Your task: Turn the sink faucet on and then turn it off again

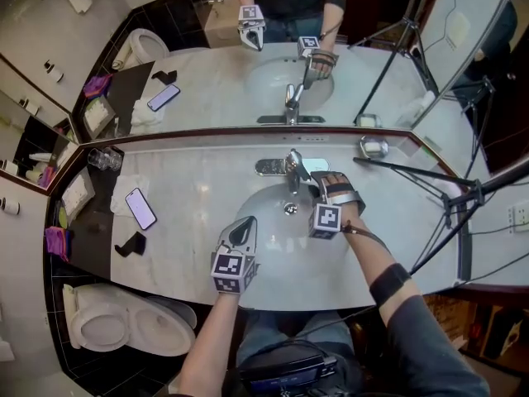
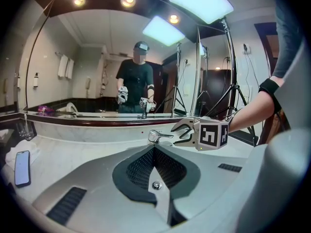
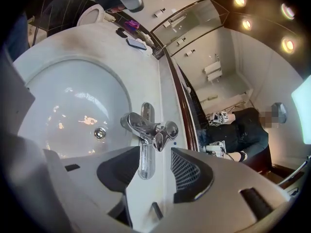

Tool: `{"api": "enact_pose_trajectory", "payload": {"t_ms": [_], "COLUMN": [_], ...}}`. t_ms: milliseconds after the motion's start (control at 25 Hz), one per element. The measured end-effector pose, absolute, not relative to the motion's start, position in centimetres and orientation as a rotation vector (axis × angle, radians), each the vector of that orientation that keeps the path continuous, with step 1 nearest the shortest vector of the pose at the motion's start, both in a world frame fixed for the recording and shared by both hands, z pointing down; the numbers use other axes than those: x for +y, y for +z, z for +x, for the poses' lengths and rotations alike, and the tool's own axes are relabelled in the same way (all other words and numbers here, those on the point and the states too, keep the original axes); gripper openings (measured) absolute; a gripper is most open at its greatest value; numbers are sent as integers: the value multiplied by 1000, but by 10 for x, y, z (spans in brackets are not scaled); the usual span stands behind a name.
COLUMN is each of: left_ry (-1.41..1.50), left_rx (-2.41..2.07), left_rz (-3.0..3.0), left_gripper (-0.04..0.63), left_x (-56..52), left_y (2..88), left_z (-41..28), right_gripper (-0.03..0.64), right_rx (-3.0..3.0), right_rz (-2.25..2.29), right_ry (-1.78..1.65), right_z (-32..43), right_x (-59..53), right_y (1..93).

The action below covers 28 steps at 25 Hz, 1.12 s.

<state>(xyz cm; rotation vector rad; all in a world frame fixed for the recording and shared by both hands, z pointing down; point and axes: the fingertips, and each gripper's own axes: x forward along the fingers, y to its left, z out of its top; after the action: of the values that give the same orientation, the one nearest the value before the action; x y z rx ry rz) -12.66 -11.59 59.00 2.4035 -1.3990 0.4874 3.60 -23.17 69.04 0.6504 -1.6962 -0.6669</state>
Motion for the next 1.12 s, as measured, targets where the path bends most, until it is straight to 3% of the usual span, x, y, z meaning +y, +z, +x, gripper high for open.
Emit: {"api": "enact_pose_trajectory", "payload": {"t_ms": [1120], "left_ry": [545], "left_rx": [-1374], "left_rz": [2374], "left_gripper": [8], "left_x": [-111], "left_y": [609], "left_z": [-127], "right_gripper": [198], "right_rx": [-1721], "right_rz": [664], "right_ry": [-669], "right_z": [9], "right_x": [-276], "right_y": [654]}}
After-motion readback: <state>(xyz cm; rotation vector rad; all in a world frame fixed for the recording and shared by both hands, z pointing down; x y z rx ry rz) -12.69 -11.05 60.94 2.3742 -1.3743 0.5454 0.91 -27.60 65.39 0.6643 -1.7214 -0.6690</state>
